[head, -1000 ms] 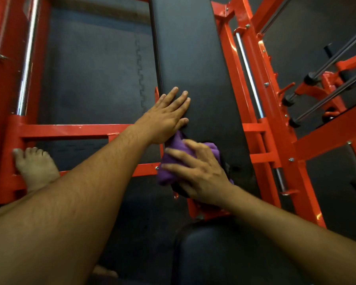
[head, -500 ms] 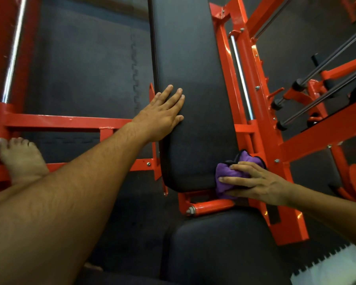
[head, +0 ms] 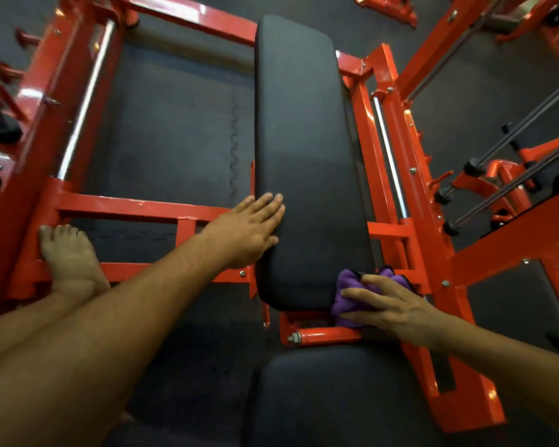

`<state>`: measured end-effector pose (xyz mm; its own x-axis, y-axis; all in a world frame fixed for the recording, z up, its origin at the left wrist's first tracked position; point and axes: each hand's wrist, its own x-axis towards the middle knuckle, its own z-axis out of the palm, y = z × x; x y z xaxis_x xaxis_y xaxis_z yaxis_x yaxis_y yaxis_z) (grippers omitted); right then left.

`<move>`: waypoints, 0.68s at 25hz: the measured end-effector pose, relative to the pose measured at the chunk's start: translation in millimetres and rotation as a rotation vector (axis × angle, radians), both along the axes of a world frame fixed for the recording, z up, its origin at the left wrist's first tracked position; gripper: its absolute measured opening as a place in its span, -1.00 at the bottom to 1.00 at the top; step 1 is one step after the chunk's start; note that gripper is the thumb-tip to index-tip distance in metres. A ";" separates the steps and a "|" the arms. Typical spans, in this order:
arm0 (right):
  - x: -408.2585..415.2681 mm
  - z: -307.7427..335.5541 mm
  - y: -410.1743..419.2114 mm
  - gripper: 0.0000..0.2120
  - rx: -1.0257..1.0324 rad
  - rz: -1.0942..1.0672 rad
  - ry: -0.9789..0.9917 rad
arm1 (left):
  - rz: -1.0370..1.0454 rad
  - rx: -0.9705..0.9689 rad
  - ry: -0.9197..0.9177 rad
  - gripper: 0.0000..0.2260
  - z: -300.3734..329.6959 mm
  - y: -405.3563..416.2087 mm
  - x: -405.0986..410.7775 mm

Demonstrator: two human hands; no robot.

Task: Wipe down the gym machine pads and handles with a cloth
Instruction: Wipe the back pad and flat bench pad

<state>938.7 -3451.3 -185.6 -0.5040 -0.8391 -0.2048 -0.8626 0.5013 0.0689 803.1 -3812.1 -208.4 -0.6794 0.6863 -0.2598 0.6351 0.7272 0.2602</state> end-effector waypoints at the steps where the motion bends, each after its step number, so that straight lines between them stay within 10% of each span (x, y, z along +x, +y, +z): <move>1: -1.0 8.5 12.8 -0.58 0.008 -0.030 0.001 | -0.006 0.026 0.005 -0.42 4.9 -0.2 13.6; 7: -76.8 50.5 -13.7 -0.41 -0.204 -0.376 0.027 | -0.556 0.348 -0.173 -0.47 -5.9 54.4 147.0; 17: -102.1 -4.6 -230.7 -0.69 0.198 0.504 -0.223 | -0.663 0.370 -0.231 -0.46 -23.2 32.2 175.3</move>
<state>836.6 -3681.9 -190.1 0.0204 -0.8990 -0.4374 -0.9956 0.0218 -0.0912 978.5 -3779.9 -231.6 -0.0551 0.9983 -0.0202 0.8062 0.0564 0.5890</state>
